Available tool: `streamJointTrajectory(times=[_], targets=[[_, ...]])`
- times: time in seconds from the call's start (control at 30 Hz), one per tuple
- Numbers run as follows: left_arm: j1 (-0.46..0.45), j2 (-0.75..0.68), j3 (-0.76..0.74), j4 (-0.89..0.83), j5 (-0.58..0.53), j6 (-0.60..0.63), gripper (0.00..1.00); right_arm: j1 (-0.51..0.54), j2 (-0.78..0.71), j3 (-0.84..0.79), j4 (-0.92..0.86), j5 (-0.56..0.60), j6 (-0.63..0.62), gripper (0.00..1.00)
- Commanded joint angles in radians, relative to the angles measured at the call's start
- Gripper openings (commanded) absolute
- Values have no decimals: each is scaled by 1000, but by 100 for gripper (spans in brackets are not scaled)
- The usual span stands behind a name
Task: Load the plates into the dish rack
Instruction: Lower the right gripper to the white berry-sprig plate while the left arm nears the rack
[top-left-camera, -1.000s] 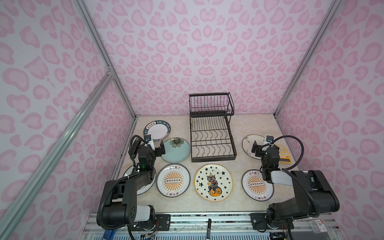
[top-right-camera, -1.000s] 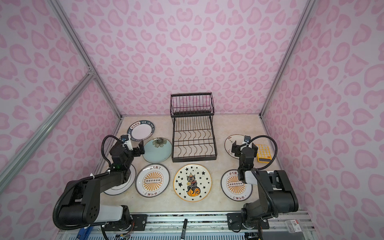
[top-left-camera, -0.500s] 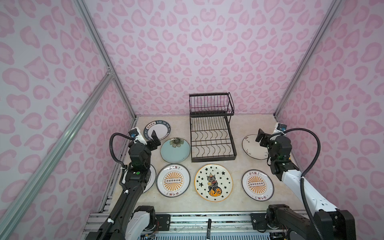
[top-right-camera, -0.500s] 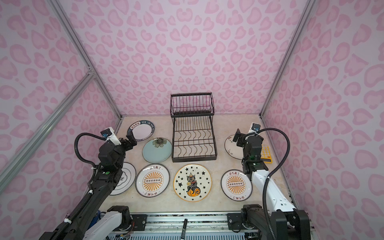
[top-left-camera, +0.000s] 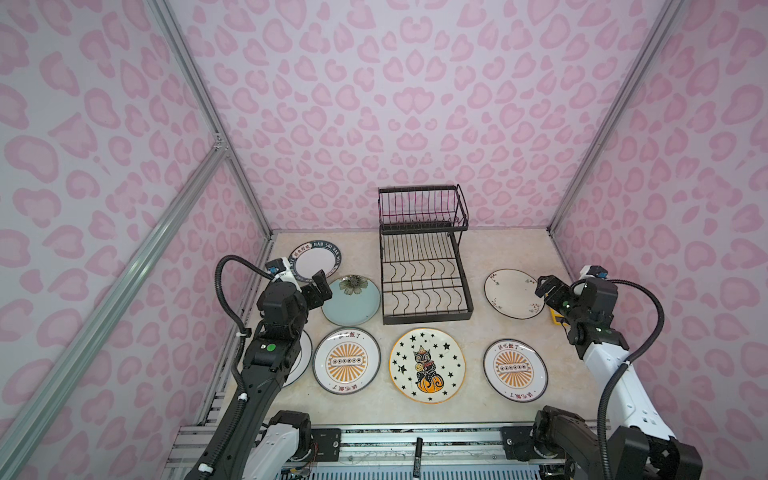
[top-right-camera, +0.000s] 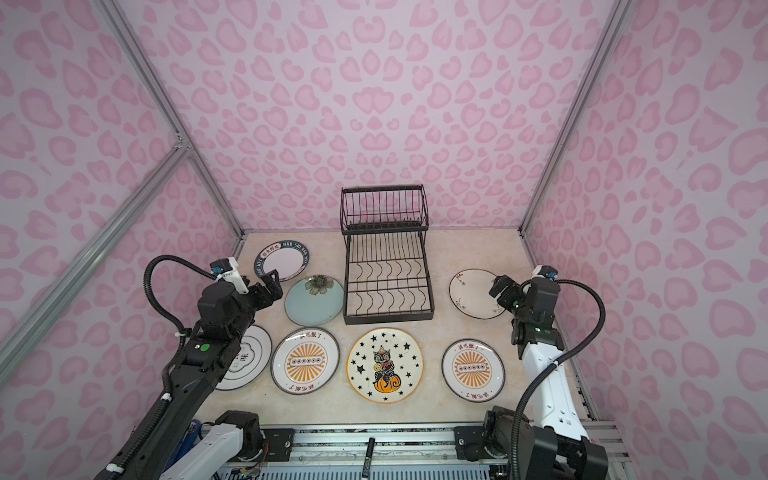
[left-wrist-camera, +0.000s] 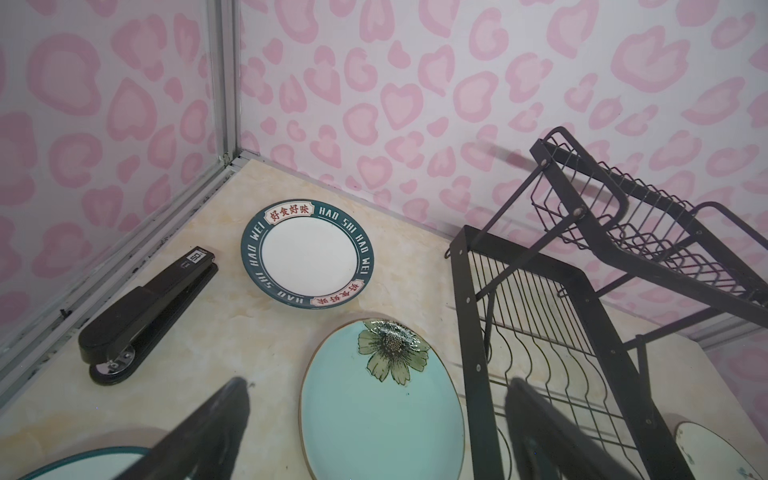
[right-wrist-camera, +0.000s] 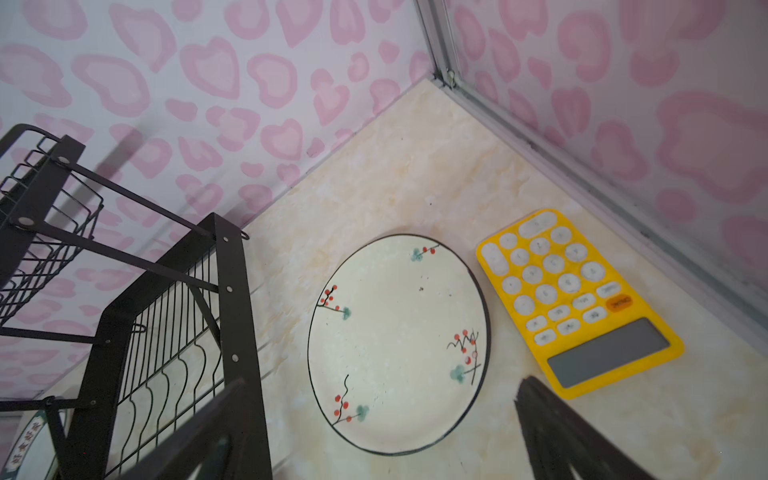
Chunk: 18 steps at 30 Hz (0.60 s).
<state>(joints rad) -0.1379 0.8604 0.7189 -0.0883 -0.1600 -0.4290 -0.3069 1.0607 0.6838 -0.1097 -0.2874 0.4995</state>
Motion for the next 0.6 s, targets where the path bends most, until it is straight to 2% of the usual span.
streamJointTrajectory(times=[0.0, 0.13, 0.4, 0.57], targets=[[-2, 6, 25, -23, 6, -35, 97, -49, 52, -11, -28, -122, 108, 100], [-3, -4, 24, -30, 6, -35, 98, -124, 139, -78, 87, -248, 178, 100], [-2, 7, 56, -64, 10, -28, 98, -164, 276, -99, 125, -351, 206, 100], [-3, 23, 71, -79, 36, -17, 98, -177, 341, -129, 196, -370, 233, 95]])
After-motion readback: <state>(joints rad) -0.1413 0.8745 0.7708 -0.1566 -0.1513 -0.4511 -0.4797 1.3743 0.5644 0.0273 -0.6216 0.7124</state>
